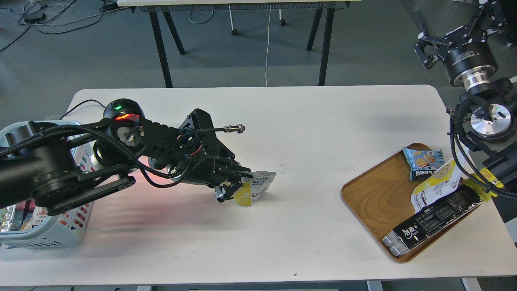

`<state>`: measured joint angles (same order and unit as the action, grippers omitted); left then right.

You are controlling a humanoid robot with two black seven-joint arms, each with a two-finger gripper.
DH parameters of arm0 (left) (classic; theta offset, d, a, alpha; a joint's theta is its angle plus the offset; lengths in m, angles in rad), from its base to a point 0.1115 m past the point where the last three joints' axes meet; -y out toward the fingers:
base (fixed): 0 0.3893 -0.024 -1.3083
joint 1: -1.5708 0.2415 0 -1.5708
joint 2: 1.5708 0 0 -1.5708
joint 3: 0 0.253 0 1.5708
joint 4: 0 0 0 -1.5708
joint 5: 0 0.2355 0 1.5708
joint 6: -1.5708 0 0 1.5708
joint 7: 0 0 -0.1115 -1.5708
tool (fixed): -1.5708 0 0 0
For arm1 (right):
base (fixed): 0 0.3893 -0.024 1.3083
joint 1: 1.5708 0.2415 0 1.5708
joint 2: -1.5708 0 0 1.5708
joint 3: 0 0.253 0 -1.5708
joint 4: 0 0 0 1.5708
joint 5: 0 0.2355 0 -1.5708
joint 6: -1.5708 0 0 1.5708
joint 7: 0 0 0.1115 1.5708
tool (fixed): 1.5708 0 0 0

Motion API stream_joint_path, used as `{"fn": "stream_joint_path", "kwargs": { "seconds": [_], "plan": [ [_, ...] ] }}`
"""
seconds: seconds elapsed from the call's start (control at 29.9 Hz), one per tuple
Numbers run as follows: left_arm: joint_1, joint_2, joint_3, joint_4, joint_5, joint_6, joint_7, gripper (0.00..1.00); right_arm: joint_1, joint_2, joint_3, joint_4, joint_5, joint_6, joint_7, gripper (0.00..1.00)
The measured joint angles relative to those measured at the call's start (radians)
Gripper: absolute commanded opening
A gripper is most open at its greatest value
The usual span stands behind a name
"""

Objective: Scan snack and place in basket
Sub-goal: 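Lift the yellow pouch and hold it over the red scanner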

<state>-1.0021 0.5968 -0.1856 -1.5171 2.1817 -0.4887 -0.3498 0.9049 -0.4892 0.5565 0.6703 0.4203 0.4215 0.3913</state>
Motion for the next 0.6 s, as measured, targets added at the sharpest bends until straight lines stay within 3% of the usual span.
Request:
{"fn": "stream_joint_path", "kwargs": {
  "seconds": [0.43,0.6],
  "plan": [
    [0.000,0.011,-0.004,-0.024,0.000,0.000,-0.002,0.00,0.002,-0.004,0.000,-0.001,0.000,-0.001,0.001,0.99],
    [-0.004,0.075,-0.031,-0.065,0.000,0.000,-0.004,0.00,0.004,-0.011,0.001,-0.002,0.000,-0.002,0.004,0.99]
  ]
}}
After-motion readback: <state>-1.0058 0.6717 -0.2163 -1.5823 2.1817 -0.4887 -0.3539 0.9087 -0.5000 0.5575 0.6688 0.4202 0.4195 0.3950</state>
